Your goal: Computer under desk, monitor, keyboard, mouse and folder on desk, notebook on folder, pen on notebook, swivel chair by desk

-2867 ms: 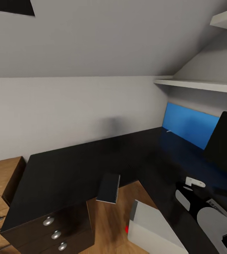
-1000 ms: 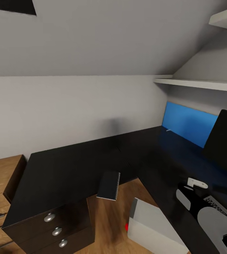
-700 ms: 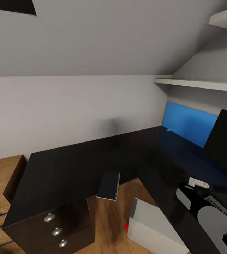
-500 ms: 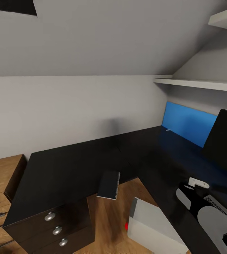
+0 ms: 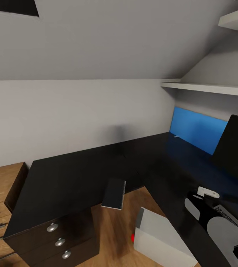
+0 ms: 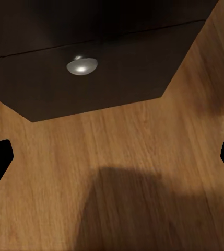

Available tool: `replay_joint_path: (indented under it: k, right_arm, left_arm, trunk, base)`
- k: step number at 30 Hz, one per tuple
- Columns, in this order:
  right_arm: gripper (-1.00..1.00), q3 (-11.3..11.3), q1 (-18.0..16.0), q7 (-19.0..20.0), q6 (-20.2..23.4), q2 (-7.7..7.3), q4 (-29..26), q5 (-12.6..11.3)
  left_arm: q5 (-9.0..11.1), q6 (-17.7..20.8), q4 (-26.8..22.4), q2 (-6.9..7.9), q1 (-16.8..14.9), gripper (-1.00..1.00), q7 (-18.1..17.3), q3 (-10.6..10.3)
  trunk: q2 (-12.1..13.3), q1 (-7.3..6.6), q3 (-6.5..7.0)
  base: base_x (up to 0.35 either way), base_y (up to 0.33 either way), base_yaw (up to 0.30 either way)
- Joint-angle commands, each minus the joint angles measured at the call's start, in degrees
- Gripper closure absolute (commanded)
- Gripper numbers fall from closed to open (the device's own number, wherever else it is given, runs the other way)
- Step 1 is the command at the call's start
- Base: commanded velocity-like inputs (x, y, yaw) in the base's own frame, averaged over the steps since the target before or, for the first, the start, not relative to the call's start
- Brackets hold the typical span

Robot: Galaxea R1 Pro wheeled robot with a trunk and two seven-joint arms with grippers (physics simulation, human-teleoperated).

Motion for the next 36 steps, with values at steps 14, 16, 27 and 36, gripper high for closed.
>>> replay_joint_path:
  k: [14,16,27,36]
  right_arm:
    - [1.0,0.38,-0.05,-0.1,0.14,-0.4,-0.18,-0.41]
    - [1.0,0.38,-0.05,-0.1,0.14,-0.41,-0.17,-0.41]
    - [1.0,0.38,-0.1,-0.1,0.16,-0.34,-0.11,-0.41]
    - [1.0,0.23,-0.11,-0.1,0.23,-0.39,-0.11,-0.41]
  left_arm:
    - [0.03,-0.13,-0.14,-0.15,-0.03,-1.0,0.12,0.43]
    - [0.03,-0.12,-0.14,-0.15,-0.03,-1.0,0.12,0.43]
    - [0.03,-0.11,-0.14,-0.14,-0.03,-1.0,0.12,0.43]
    - [0.03,-0.11,-0.14,-0.14,-0.03,-1.0,0.12,0.38]
  trunk:
    - [-3.24,1.77,-1.5]
    - [-4.04,2.21,-1.85]
    - [-6.85,3.75,-3.11]
    - [-6.85,3.75,-3.11]
  base:
    - [0.021,0.0,0.0]
    - [0.0,0.0,0.0]
    - [0.0,0.0,0.0]
    - [0.0,0.0,0.0]
